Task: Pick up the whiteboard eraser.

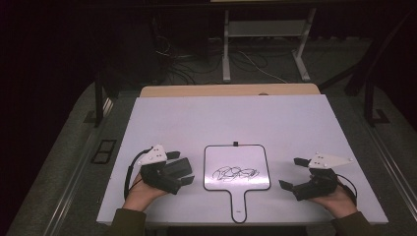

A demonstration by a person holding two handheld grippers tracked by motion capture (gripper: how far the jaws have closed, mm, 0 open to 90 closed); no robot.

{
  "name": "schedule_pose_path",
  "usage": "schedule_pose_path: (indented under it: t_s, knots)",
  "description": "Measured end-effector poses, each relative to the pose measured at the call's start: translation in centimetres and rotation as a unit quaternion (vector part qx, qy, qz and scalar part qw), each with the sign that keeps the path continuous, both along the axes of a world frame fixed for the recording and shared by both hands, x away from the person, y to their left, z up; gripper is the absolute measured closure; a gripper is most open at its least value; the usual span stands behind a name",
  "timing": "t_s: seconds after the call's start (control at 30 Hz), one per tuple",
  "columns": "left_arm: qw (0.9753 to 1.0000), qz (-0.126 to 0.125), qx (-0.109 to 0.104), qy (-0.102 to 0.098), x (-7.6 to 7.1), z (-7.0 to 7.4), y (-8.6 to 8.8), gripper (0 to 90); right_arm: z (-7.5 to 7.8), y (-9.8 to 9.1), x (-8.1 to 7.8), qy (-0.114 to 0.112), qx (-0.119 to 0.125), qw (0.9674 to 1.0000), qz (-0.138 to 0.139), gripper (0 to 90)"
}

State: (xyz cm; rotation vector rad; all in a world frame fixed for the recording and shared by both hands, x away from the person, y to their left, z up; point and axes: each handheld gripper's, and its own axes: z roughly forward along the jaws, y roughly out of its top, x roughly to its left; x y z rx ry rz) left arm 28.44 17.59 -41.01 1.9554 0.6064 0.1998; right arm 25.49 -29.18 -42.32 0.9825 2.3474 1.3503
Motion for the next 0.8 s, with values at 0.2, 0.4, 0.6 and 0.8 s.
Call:
schedule_pose_path:
  t_s: [0.2, 0.4, 0.6, 0.8]
  knots:
    - [1.0, -0.001, 0.003, 0.003, 0.2, 0.2, 0.1, 0.0, 0.0, -0.1, 0.0, 0.001, 0.0, 1.0, 0.0, 1.3]
    - [0.9999, -0.005, 0.013, 0.01, 0.7, 0.4, 0.3, 1.0, -0.1, -0.3, 0.1, 0.0, 0.0, 1.0, -0.001, 1.3]
    - [0.9998, -0.005, 0.016, 0.011, 1.4, 0.6, 0.6, 4.3, -0.1, -0.5, 0.2, 0.001, 0.006, 1.0, -0.005, 1.3]
    - [0.9996, 0.0, 0.024, 0.012, 2.3, 0.5, 1.5, 9.0, -0.1, -0.4, 0.1, -0.001, 0.003, 1.0, -0.007, 1.3]
